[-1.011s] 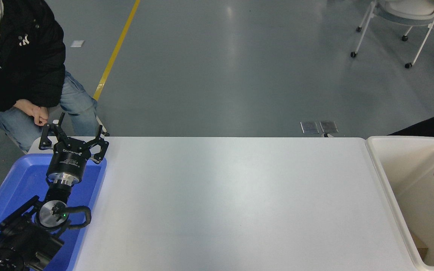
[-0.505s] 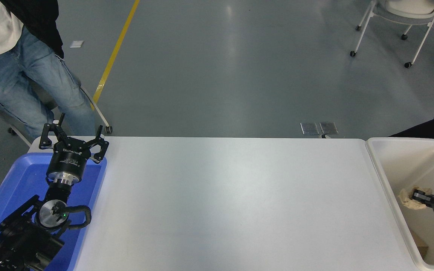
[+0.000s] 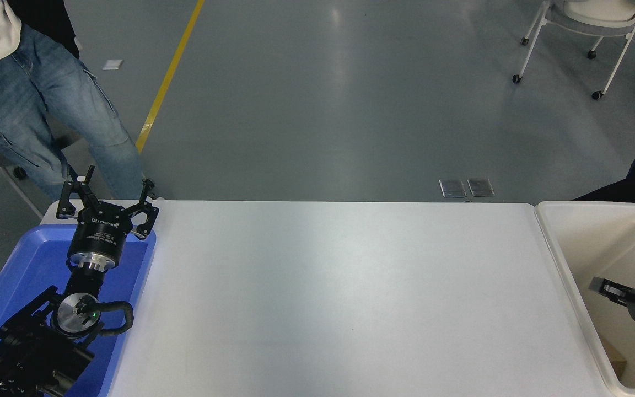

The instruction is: Pick up paper ball place in dustbin

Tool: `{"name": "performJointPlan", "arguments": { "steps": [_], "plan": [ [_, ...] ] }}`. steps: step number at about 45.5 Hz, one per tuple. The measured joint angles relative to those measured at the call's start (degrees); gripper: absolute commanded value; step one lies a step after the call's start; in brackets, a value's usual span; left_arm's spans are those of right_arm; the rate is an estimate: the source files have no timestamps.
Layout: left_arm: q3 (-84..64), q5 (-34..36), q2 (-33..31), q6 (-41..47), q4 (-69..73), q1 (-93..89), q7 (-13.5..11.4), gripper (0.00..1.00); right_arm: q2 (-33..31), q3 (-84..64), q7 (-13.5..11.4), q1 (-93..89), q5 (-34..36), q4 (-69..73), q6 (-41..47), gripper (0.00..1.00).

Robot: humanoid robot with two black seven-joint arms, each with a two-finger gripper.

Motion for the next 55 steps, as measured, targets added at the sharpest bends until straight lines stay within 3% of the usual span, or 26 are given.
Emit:
{"name": "performJointPlan", "arguments": {
  "steps": [13, 24, 36, 55],
  "plan": [
    [0.1, 0.1, 0.0, -0.4, -0.1, -0.1, 0.3, 1.00, -7.4, -17.5, 0.1, 21.1, -0.6, 20.5, 0.8, 1.00],
    [0.1, 0.2, 0.0, -0.5, -0.1, -0.1, 0.3, 1.00, -7.5, -32.4, 0.1, 44.8, 0.6, 39.4, 7.4, 1.00],
    [0.1, 0.2, 0.0, -0.5, 0.0, 0.0, 0.4, 1.00, 1.9, -40.1, -0.1, 68.1, 14.7, 54.1, 21.8, 1.00],
    [0.1, 0.1, 0.0, -0.3, 0.0, 0.1, 0.2, 1.00, 21.1, -42.9, -0.3, 78.3, 29.9, 59.0, 32.7, 1.00]
  ]
}}
